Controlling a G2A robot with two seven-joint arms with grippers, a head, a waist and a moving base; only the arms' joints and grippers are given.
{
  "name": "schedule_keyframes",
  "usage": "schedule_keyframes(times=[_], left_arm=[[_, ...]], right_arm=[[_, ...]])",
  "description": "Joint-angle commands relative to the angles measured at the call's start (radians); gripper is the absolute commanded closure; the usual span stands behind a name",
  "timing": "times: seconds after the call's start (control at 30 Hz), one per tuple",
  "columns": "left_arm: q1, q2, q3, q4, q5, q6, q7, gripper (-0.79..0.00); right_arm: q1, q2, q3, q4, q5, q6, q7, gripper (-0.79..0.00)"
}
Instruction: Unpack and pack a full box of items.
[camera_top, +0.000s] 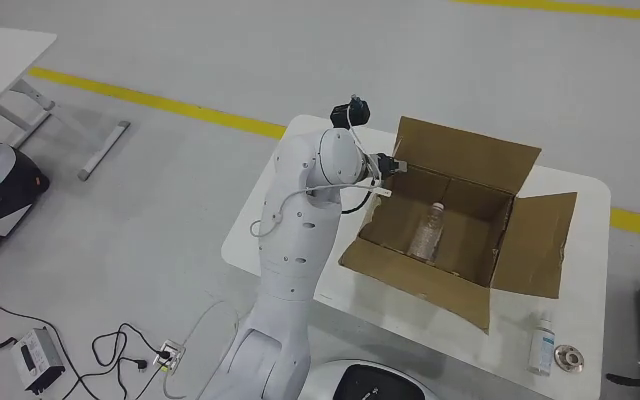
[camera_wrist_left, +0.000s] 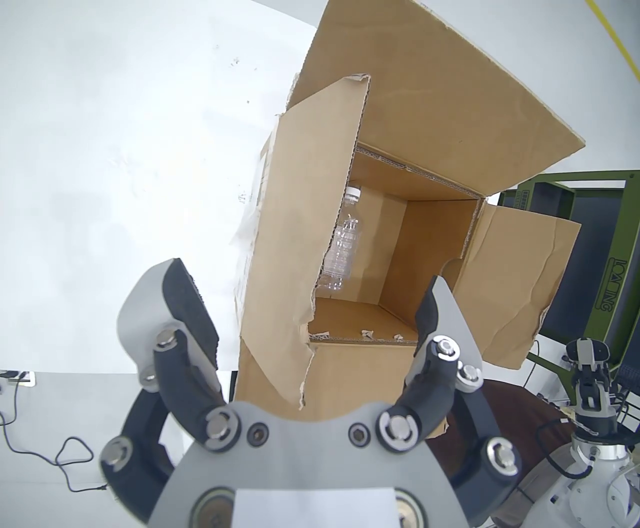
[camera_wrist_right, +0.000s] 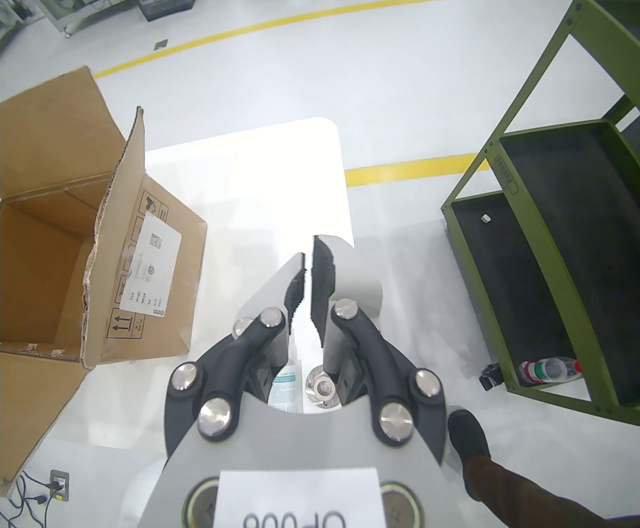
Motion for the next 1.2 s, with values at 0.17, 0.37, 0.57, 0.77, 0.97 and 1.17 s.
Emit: schedule_keyframes(times=[0.17,0.37,0.57,0.77,0.97,1.17], left_arm=[[0.000,0.000,0.000,0.000,0.000,0.000,0.000,-0.785],[0.000,0.000,0.000,0.000,0.000,0.000,0.000,-0.785],[0.000,0.000,0.000,0.000,0.000,0.000,0.000,-0.785],[0.000,0.000,0.000,0.000,0.000,0.000,0.000,-0.785],[0.000,0.000,0.000,0.000,0.000,0.000,0.000,-0.785],[0.000,0.000,0.000,0.000,0.000,0.000,0.000,-0.785]], right_arm=[[-0.015,0.004,-0.021,0.004,-0.035,-0.050,0.070,0.000],[-0.016,0.020,-0.072,0.008,-0.118,-0.143,0.399,0.000],[0.040,0.027,-0.135,0.063,-0.072,-0.197,0.584,0.000],[0.062,0.029,-0.139,0.091,-0.087,-0.190,0.599,0.000],[0.059,0.030,-0.153,0.097,-0.084,-0.213,0.588,0.000],[0.122,0.032,-0.239,0.142,-0.177,-0.187,0.656,0.000]])
